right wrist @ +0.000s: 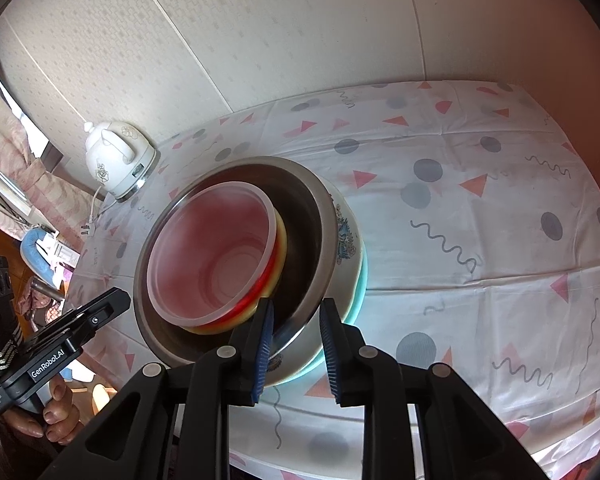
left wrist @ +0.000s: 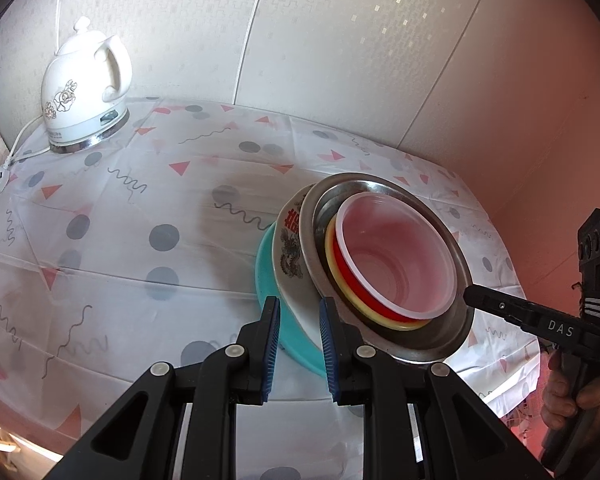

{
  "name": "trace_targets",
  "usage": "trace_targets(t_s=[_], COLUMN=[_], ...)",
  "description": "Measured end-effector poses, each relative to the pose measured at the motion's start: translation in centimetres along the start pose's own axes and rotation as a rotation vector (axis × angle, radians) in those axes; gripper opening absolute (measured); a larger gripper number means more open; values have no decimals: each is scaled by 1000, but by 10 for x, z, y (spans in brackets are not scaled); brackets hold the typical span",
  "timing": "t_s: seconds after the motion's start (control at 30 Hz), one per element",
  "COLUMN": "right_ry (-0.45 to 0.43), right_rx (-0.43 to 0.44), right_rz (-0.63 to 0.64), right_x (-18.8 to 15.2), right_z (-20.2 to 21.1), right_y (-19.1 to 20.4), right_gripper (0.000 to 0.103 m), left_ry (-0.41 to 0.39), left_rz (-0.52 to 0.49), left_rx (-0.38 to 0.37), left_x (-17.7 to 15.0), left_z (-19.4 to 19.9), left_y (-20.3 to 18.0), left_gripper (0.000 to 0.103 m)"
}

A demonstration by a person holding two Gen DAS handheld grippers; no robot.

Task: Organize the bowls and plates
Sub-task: 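Lower the nested bowls onto the floral plate stack with both grippers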

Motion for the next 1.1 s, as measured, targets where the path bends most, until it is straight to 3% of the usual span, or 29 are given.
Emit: trace_targets(t_s=[0.23, 0.47, 0.53, 0.67, 0.73, 1.1], right_ry=[-55, 14, 31, 40, 39, 60], right_rx=[59, 82, 82, 82, 47, 32], right_rz=[-6, -78, -81, -42, -10, 14], right_x=[-15, -22, -23, -22, -22, -23], right_z=[26, 0, -9, -16, -18, -25], right_y=[-8, -24, -24, -17, -11, -4], right_gripper=[25, 25, 25, 15, 15, 15], left_ry=[30, 44, 47, 43, 44, 57], left_rz=[42, 37, 27, 18, 16, 23], left_rx=[10, 10, 17, 31, 35, 53], left_x=[-10, -10, -10, -10, -9, -12], left_z=[-7, -14, -16, -18, -19, -23], left_y=[14, 9, 7, 7, 7, 10], left_gripper=[21, 21, 21, 21, 21, 20])
Point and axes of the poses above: each gripper's, at about its wrist camera, not at the fingertips, and z roughly against the way its jaws point, y to its left, x to its top, the point moved 5 cm from there along -z, roughly the way its jaws point, and after that the axes turned 6 degrees about y, right-handed, at the moved point
